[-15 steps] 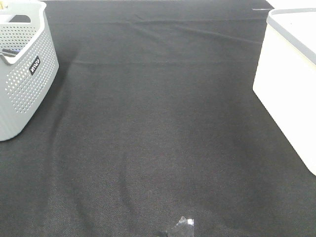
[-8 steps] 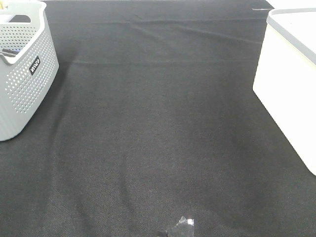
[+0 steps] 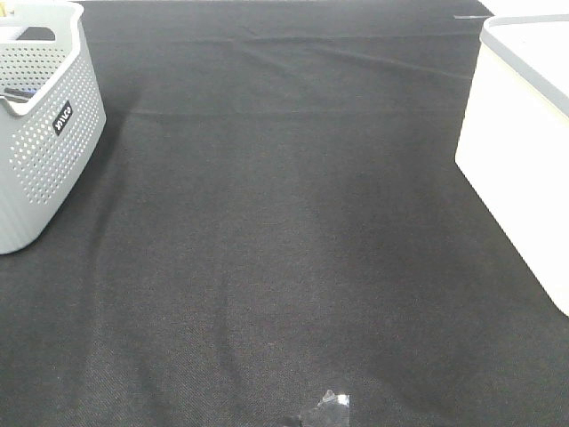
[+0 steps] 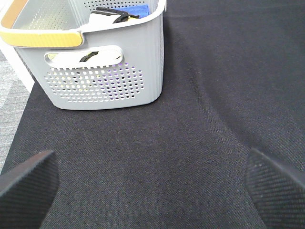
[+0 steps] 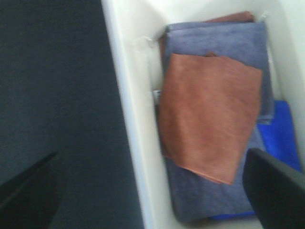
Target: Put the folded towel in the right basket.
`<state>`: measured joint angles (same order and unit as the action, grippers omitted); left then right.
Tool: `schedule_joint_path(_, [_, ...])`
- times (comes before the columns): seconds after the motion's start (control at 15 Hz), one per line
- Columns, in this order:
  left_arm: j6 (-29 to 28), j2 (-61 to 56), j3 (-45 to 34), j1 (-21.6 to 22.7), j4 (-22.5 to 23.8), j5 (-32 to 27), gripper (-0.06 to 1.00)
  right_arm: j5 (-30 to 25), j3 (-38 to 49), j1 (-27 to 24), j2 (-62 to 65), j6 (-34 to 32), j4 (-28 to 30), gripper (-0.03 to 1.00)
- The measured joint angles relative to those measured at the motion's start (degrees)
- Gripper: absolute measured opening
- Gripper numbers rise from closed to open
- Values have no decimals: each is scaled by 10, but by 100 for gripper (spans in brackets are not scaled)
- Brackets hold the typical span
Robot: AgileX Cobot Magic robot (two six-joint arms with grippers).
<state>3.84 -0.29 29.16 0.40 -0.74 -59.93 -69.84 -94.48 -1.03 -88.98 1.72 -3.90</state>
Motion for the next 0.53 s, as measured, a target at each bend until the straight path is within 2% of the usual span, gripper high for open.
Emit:
schedule_joint_path(0.13, [0, 0, 0, 0, 0, 0, 99, 0, 0, 54, 13, -36, 39, 96])
schedule_joint_path(0.33, [0, 0, 0, 0, 0, 0, 99, 1, 29, 83, 53, -64, 70, 96])
schedule_joint_path(0.53, [0, 0, 0, 0, 0, 0, 99, 1, 180, 83, 187, -73, 72, 96])
